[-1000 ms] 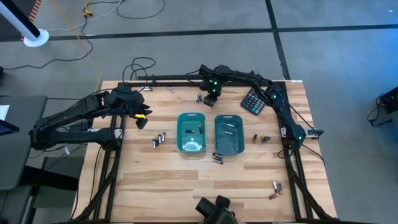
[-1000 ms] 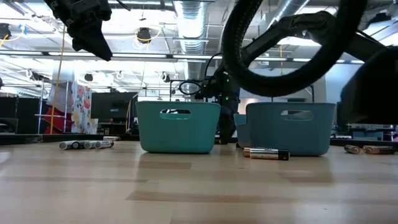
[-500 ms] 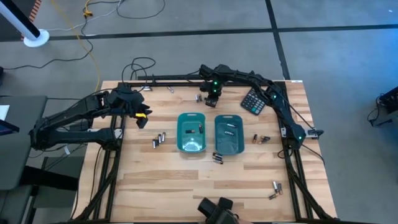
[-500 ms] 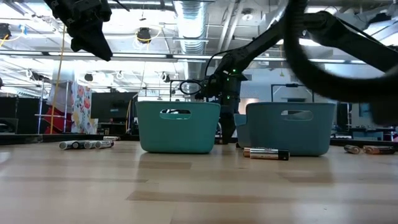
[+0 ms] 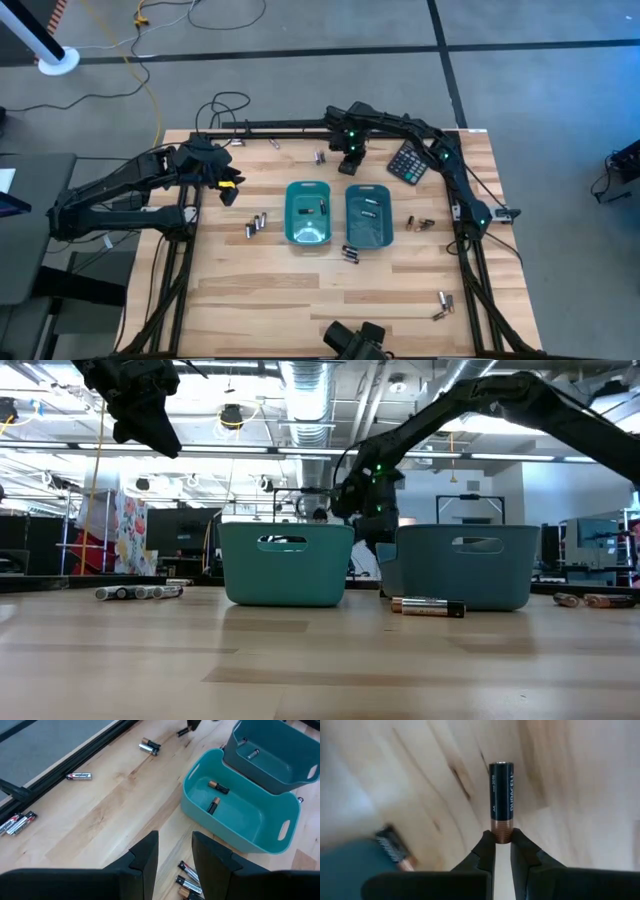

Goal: Sort batteries
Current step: Put the black battery into the green bin

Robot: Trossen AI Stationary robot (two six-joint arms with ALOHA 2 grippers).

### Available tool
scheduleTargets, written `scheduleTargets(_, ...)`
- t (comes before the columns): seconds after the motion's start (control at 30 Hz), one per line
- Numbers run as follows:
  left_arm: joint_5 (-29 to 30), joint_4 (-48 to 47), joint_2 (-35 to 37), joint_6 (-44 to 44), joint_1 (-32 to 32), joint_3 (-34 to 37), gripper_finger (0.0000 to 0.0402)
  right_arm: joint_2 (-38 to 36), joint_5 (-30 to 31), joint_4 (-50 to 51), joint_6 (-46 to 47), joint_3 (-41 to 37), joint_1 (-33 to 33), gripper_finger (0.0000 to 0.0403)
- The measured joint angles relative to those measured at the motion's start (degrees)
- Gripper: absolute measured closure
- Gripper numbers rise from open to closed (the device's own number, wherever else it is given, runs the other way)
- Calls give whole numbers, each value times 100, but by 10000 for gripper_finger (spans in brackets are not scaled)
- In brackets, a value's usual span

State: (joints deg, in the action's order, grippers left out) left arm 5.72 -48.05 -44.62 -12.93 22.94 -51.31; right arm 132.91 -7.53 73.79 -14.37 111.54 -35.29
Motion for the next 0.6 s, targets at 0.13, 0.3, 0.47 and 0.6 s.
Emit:
scheduleTargets(0.13, 1, 2, 1, -20, -2, 0, 288, -207, 0, 129, 92, 16, 0, 359)
scheduleTargets(0.3, 1, 2, 0, -20, -1, 0, 288, -638, -2, 95, 172, 16, 45, 359)
scheduleTargets(0.47, 2, 2, 0, -18, 0, 0, 288, -1141, 2, -27, 196, 20, 244, 358)
scheduleTargets(0.6, 2, 2, 1, -4, 0, 0, 288, -1507, -15, -309, 74, 31, 641, 358)
